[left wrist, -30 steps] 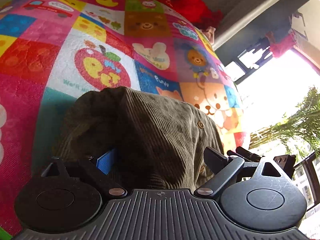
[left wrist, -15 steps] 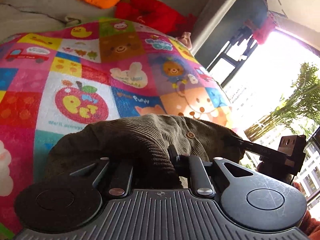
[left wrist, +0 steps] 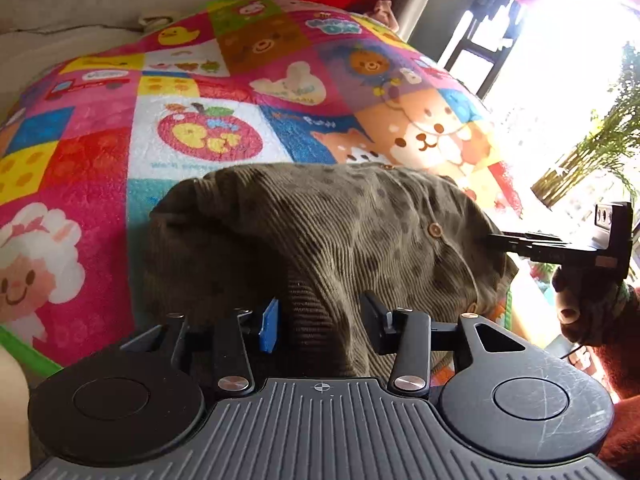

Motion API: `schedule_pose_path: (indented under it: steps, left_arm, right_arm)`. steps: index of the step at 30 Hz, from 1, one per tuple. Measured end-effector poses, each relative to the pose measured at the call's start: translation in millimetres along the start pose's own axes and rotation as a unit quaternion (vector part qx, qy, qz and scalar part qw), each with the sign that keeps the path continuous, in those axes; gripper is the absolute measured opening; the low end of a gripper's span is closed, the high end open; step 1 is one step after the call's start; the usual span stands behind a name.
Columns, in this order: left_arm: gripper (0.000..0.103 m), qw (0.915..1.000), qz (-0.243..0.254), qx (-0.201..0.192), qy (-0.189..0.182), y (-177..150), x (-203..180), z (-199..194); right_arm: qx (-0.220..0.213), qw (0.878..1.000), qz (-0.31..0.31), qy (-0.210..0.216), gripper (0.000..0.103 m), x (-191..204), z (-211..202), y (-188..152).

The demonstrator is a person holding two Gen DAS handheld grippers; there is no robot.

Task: Fold clothes

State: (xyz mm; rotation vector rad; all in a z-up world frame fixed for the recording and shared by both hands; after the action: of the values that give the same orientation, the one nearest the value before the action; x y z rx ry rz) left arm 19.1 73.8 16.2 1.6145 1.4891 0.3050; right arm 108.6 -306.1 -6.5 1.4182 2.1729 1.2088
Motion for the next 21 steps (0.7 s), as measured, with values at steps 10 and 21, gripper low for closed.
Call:
schedule_pose_path:
  steps: [10,21]
  left_arm:
    - [0.072,0.9933,0.092,-0.02,-0.066,52.8,-52.2,61.1]
    - [0.081,0.9869,0.139,0.072,-0.04,28.9,-36.1,94.8]
  right_arm:
    - [-0.082,0.995,-0.035,0.044,0.063,52.2,4.0,62.4]
    - [0.0,0.999,-0.047,0.005,0.068,53.7,52.1,23.4]
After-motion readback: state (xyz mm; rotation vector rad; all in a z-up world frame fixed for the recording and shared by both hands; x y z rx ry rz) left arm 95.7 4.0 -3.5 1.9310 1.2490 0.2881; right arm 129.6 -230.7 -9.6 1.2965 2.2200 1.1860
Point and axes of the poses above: each gripper's, at about its wrist camera, not at the fingertips, and z roughly the way its jaws point, x to its left, y to its top, the point moved 5 cm from there along z, roughly the way its jaws point, and after that the axes turned 1 degree about -x, right-handed, at the moved point
